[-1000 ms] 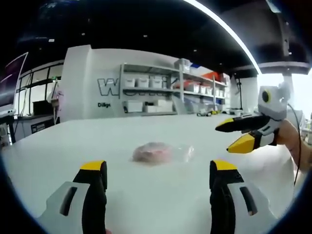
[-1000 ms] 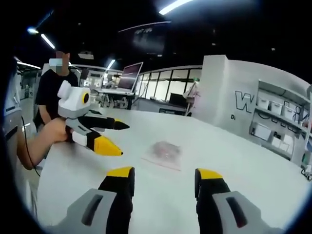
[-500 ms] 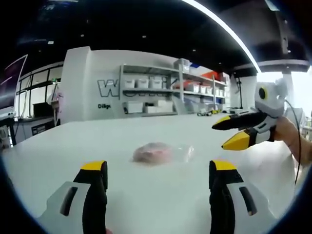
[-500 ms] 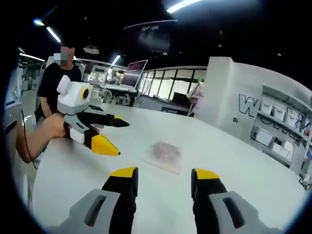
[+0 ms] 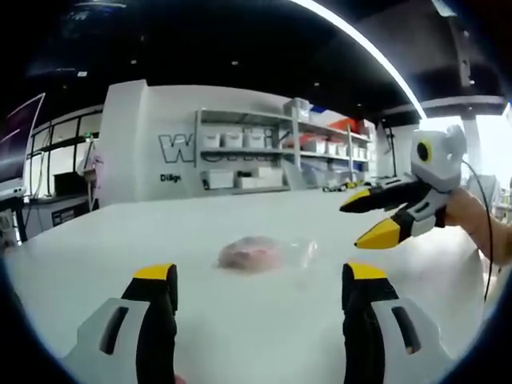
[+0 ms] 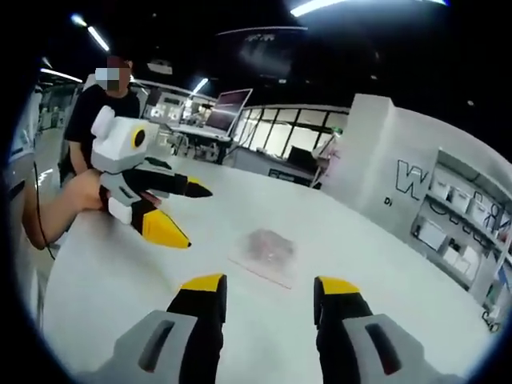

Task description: Open the resealable bag by pulling the two sides of the seal apart until the entire bag opening is separated and visibly accessible.

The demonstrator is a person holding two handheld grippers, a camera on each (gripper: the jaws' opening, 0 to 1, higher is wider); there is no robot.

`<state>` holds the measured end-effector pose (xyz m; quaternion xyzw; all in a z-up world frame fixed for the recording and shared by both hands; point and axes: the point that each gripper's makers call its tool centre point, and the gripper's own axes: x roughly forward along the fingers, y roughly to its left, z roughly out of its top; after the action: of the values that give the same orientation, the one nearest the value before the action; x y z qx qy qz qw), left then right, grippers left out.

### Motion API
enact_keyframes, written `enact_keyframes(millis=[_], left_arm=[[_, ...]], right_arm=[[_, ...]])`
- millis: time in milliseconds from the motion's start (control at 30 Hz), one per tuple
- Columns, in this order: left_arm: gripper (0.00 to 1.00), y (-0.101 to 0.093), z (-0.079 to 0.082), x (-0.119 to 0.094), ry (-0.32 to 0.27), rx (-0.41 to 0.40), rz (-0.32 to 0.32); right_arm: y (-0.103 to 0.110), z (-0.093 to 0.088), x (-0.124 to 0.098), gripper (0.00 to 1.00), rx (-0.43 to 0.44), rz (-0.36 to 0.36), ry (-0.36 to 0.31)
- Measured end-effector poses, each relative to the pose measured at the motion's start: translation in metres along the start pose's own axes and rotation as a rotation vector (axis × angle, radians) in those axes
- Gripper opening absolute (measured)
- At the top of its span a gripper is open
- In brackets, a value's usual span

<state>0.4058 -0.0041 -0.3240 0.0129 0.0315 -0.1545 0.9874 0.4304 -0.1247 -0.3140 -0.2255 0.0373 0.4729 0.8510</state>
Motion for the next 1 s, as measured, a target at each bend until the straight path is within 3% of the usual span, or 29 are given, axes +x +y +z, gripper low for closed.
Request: enact_keyframes(millis=[567, 1000], left_arm=[[0.83, 0.0, 0.0, -0.001, -0.003, 0.006, -0.006], [0.82, -0.002, 0.001, -0.001, -0.006, 0.014, -0.012]], right_arm=[[-0.001, 0.003, 0.009, 0.38, -0.057, 0.007, 0.023], [-0.005, 0.004, 0.021, 0.39, -0.15, 0.026, 0.058]])
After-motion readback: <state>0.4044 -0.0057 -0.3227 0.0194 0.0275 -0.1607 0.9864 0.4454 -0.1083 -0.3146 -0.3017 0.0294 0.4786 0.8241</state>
